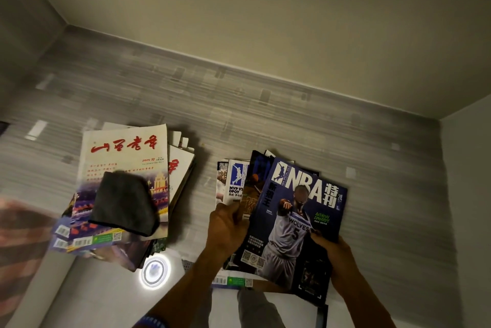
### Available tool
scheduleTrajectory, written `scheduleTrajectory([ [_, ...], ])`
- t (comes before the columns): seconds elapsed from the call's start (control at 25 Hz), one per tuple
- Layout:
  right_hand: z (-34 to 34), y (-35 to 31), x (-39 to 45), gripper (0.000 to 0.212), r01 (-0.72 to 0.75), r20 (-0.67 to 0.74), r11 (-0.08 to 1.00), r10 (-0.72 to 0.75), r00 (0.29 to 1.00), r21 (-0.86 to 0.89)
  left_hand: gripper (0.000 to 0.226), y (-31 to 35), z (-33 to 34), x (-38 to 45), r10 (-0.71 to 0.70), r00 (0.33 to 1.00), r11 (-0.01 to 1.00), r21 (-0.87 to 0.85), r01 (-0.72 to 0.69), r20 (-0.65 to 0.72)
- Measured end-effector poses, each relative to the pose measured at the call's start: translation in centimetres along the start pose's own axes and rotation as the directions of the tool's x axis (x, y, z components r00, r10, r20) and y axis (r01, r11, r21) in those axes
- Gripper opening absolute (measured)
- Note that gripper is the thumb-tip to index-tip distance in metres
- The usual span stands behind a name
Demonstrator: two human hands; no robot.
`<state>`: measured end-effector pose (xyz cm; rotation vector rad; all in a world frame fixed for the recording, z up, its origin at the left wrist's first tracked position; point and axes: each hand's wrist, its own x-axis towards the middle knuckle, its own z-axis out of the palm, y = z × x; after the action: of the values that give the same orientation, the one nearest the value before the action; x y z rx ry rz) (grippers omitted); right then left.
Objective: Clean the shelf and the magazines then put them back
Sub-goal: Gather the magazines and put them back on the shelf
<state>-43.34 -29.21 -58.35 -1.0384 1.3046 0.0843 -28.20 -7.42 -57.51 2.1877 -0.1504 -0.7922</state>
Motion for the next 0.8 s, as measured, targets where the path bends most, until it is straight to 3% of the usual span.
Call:
scheduleTrajectory([
  [0.12,-0.5,-0.1,-0.2,0.045,-0.065,0.049,0.997,0.063,0.997,0.029,0.047,-0.8,1.2,-0.9,0.038,0.995,0.968,0.249,-0.012,-0.098],
  [0.24,-0.8,0.0,-0.5,0.042,-0.063,0.040,0.998,0.062,0.997,0.023,0.051,-0.7,1.1,-1.2,0.026,0.992,0.973,0.231,0.004,-0.127],
  [0.32,-0.5,0.3,-0.5,0.046,-0.011,-0.002,1.000,0.011,1.000,-0.004,0.058,-0.3,-0.2,-0.6,-0.072,0.991,0.995,0.061,0.079,-0.117],
  [0.4,0.1,0.4,-0.6,0.051,0.018,-0.018,1.000,-0.018,1.000,0.017,0.061,0.5,-0.7,0.0,-0.201,0.979,0.958,-0.217,0.189,-0.038],
  [0.44,0.6,0.4,-0.8,0.053,0.018,-0.019,0.999,-0.018,1.000,0.032,0.057,1.4,-0.3,0.1,-0.206,0.978,0.933,-0.293,0.208,0.040],
  [0.48,0.9,0.2,-1.1,0.054,0.013,-0.013,0.999,-0.013,1.000,0.048,0.052,2.0,0.3,0.0,-0.189,0.977,0.942,-0.262,0.208,0.097],
  [0.56,1.3,0.0,-1.3,0.055,-0.003,-0.008,0.996,0.003,1.000,0.085,0.043,3.5,0.9,-0.3,-0.182,0.978,0.928,-0.312,0.205,0.103],
  [0.68,1.6,-0.6,-1.7,0.058,-0.028,-0.014,0.989,0.030,0.999,0.146,0.038,2.9,0.0,-0.6,-0.194,0.968,0.830,-0.498,0.249,0.161],
  [0.8,2.4,-2.5,-2.7,0.066,-0.020,0.089,0.975,0.000,0.996,0.223,0.043,3.9,-3.5,-2.2,-0.075,0.964,0.721,-0.654,0.228,0.254],
])
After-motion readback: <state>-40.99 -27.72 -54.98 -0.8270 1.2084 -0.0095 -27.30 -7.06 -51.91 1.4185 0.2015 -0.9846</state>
